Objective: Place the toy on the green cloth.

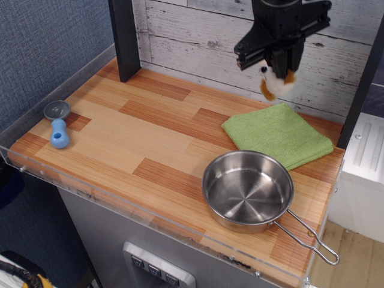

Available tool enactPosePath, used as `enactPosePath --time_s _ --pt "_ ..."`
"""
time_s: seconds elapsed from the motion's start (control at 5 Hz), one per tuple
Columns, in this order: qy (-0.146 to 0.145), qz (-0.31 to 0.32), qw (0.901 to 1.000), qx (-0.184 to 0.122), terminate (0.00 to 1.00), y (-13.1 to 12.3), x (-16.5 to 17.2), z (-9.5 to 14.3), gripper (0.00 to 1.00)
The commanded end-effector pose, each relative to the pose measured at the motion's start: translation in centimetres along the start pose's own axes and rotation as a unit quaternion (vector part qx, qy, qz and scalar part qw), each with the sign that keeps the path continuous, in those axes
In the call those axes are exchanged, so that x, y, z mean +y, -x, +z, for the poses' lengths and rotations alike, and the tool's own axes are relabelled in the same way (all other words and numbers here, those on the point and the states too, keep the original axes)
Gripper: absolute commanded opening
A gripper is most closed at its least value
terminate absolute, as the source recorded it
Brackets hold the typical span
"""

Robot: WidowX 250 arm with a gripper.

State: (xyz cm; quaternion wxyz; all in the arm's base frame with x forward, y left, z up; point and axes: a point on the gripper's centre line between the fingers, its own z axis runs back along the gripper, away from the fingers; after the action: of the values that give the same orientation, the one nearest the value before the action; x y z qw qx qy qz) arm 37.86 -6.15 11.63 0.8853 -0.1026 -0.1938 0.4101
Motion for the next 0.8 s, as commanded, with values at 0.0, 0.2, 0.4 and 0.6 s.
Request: enactPosePath --time_s 0.0,0.2,0.4,0.6 --pt "-0.015 -0.041 0.9981 0.044 0.00 1.4 0.8 -0.8 0.00" --pt "-0.037 -0.050 0.9963 0.060 0.00 1.8 1.4 -2.0 0.00" --pt "-0.033 -0.023 0.9985 0.036 0.00 1.4 2.0 -2.1 0.00" --pt "-0.057 -0.007 0.9977 0.037 0.00 1.1 2.7 -2.4 0.00"
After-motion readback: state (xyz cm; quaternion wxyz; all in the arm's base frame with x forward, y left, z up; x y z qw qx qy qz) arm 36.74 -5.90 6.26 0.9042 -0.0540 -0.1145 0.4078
